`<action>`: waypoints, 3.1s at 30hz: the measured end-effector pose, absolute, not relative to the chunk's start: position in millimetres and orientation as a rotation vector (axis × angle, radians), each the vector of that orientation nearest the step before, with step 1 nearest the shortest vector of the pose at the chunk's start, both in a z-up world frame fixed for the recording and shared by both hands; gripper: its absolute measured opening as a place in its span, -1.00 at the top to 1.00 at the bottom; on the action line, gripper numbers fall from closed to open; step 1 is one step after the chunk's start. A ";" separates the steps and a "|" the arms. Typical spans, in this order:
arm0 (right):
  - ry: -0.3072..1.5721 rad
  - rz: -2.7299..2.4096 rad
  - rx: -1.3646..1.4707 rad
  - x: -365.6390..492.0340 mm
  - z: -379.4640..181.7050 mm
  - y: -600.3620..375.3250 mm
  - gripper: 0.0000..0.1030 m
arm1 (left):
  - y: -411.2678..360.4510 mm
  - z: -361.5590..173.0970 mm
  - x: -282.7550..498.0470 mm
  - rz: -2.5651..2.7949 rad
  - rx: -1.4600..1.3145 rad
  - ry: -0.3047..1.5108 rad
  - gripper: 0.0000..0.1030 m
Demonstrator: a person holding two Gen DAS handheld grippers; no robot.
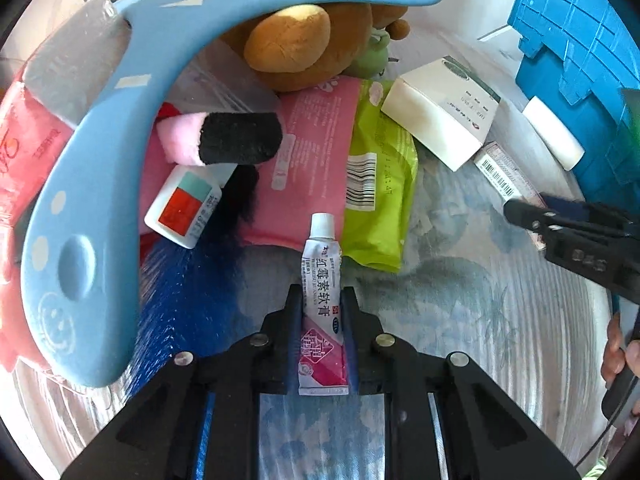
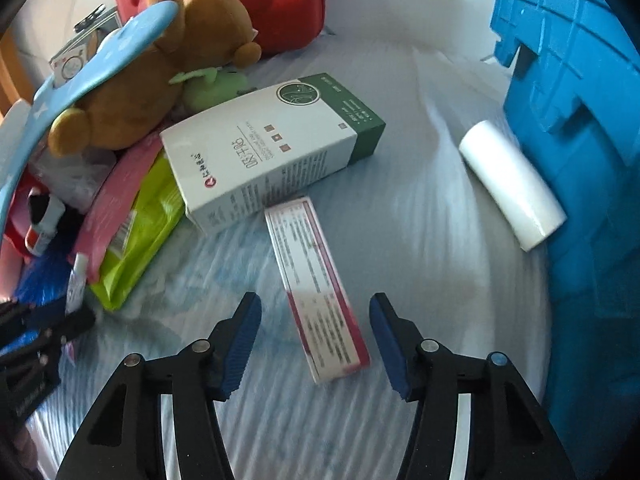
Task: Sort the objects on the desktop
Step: 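Grasp the white-pink ointment tube with the left tool while the right tool grasps the pink-white medicine box, then lift the tube and box and carry both over the blue bin, then open both tools to drop the tube and box into the bin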
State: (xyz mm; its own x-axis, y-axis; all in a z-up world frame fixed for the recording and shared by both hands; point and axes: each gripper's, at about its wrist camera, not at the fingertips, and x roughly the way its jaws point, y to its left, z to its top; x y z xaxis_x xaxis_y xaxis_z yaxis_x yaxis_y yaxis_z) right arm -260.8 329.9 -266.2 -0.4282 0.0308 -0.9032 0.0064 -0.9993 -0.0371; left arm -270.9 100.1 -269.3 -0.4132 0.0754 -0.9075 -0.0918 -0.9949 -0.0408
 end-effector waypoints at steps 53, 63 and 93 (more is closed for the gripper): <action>-0.114 2.839 -1.621 -79.6 -175.0 283.0 0.44 | 145.3 -210.3 -137.1 2.685 -1.481 -0.002 0.65; -0.182 3.144 -1.072 -29.3 -37.1 258.4 0.44 | 148.7 -83.2 -106.1 2.914 -1.051 0.055 0.65; -0.027 2.606 -0.623 66.3 65.5 544.1 0.44 | 459.9 49.5 -85.5 2.610 -0.596 0.275 0.65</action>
